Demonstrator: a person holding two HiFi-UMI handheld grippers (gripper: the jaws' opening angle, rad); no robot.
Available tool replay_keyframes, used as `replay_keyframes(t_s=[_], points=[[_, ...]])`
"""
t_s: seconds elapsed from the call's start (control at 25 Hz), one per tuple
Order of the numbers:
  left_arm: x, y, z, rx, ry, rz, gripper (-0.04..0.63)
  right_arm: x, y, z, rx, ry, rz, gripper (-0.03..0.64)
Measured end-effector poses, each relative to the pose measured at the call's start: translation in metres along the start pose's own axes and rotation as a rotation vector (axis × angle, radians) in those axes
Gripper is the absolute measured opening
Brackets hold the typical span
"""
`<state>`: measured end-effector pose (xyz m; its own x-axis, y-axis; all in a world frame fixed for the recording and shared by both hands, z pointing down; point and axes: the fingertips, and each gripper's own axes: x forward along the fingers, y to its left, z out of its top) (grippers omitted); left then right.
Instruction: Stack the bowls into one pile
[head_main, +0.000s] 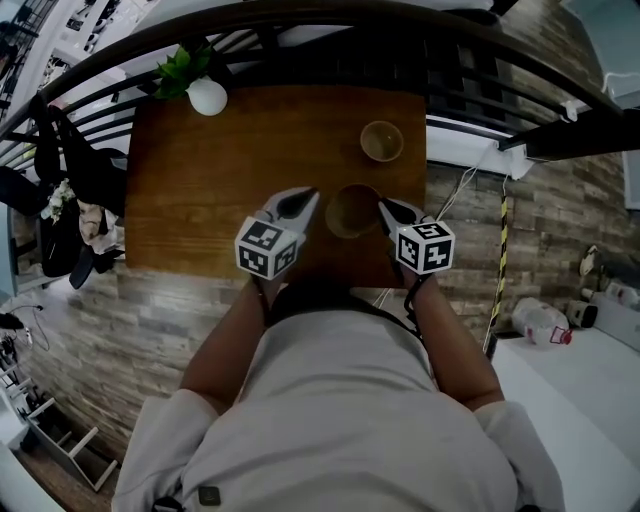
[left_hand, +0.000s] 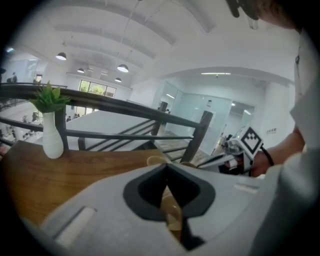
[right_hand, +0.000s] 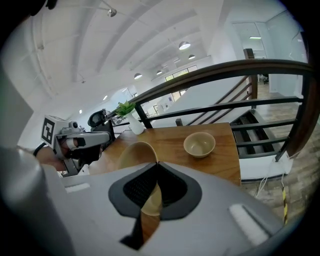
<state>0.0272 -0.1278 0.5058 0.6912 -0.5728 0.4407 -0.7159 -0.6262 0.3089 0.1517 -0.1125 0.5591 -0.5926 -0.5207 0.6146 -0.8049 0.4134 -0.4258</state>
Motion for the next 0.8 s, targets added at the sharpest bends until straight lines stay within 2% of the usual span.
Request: replay_keyframes(t_s=[0.8], points=[[0.047, 0.041, -0.073, -0.088, 0.123, -0.047, 0.005, 0.066, -0.033, -0.07, 0.091, 0.151, -0.008, 0.015]])
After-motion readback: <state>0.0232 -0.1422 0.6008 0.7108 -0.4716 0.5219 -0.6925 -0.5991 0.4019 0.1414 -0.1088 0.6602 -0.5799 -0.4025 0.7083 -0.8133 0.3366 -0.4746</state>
